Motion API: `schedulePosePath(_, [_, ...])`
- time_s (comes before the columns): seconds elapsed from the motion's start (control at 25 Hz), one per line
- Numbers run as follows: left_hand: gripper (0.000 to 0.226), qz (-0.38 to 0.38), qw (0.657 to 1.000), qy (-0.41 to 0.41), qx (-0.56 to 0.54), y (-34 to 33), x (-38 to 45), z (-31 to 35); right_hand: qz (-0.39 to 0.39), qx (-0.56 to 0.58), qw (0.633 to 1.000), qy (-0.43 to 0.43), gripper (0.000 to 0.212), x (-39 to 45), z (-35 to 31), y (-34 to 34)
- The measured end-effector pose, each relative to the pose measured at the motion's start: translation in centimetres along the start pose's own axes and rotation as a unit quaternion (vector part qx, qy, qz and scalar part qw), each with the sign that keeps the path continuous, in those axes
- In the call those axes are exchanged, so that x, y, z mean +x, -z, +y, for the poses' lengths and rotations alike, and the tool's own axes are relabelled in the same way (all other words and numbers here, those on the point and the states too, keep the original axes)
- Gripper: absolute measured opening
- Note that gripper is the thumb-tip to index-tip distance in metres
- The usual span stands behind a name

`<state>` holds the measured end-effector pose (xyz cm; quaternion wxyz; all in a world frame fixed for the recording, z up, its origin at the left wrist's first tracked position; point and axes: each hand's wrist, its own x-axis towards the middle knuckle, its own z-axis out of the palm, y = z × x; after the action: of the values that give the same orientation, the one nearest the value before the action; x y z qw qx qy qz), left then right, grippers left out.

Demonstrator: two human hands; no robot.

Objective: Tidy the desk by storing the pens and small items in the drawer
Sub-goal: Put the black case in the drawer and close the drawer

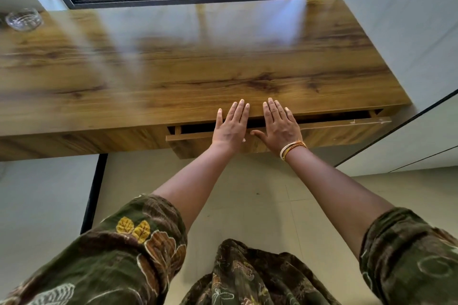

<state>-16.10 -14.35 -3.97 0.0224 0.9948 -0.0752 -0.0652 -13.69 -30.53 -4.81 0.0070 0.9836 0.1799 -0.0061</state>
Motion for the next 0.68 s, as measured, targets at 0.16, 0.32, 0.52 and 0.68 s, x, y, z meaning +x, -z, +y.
schedulePosePath(0.16, [0.078, 0.037, 0.999, -0.004, -0.013, 1.0, 2.1, -0.1, -0.002, 0.017, 1.0, -0.017, 0.075, 2.6, -0.4, -0.3])
schedulePosePath(0.32, [0.071, 0.081, 0.996, -0.029, -0.022, 0.0, 2.5, -1.1, 0.008, -0.015, 1.0, -0.019, 0.062, 3.8, -0.4, -1.2])
schedulePosePath(0.52, [0.07, 0.082, 0.996, -0.029, -0.038, 0.0, 2.3, -1.4, -0.005, -0.012, 0.999, -0.029, 0.064, 3.6, -0.7, -0.6])
schedulePosePath(0.68, [0.062, 0.027, 0.997, -0.015, -0.065, 1.2, 1.8, -2.4, -0.036, 0.018, 0.998, -0.05, 0.081, 3.7, -1.6, 0.2])
